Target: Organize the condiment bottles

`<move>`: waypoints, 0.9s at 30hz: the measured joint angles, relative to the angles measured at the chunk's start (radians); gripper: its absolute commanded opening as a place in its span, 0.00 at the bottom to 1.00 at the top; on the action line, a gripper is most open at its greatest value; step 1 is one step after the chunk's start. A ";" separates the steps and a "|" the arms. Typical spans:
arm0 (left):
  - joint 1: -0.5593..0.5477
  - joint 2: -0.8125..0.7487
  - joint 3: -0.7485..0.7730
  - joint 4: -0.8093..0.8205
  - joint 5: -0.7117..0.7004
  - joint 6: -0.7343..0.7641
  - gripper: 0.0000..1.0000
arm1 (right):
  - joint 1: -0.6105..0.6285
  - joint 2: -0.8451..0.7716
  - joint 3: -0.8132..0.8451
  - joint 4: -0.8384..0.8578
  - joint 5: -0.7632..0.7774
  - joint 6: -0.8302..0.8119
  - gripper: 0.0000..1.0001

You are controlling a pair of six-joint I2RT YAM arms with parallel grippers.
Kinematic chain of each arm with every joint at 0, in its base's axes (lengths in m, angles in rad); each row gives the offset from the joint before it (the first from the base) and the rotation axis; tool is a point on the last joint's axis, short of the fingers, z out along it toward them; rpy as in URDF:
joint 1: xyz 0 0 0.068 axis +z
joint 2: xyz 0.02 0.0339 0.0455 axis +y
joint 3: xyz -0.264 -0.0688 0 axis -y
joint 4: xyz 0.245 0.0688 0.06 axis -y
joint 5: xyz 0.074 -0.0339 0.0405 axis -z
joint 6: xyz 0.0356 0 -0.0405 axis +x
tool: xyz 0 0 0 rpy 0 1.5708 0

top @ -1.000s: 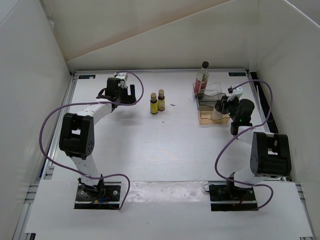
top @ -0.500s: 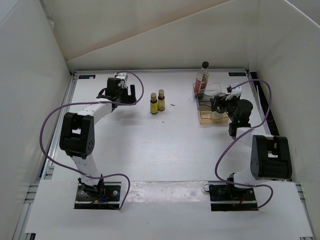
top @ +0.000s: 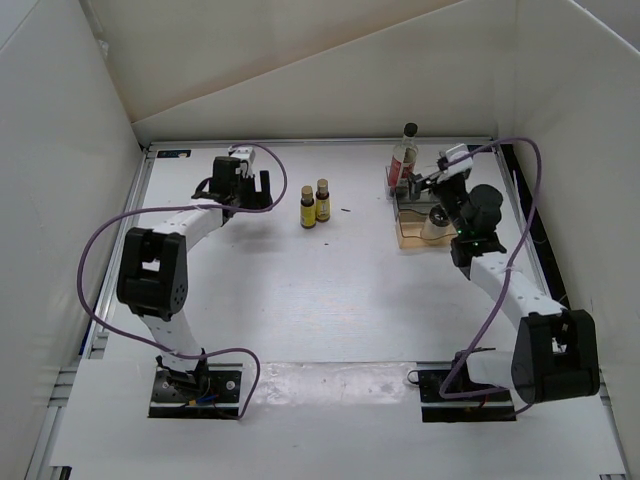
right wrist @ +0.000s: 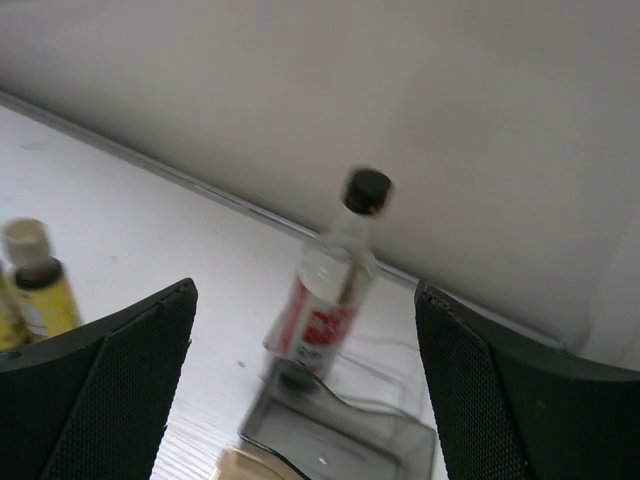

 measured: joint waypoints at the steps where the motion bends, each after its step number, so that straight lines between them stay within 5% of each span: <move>1: 0.000 -0.004 -0.002 0.001 0.000 0.000 1.00 | 0.024 -0.001 0.018 -0.004 -0.007 0.000 0.90; 11: 0.007 -0.032 -0.014 0.009 0.005 -0.003 1.00 | 0.327 0.265 0.212 -0.118 -0.098 0.032 0.84; 21: 0.053 -0.065 -0.022 0.007 0.009 -0.004 1.00 | 0.421 0.457 0.643 -0.533 -0.037 -0.018 0.83; 27: 0.060 -0.067 -0.029 0.007 0.010 -0.012 1.00 | 0.453 0.565 1.059 -0.871 0.027 -0.051 0.83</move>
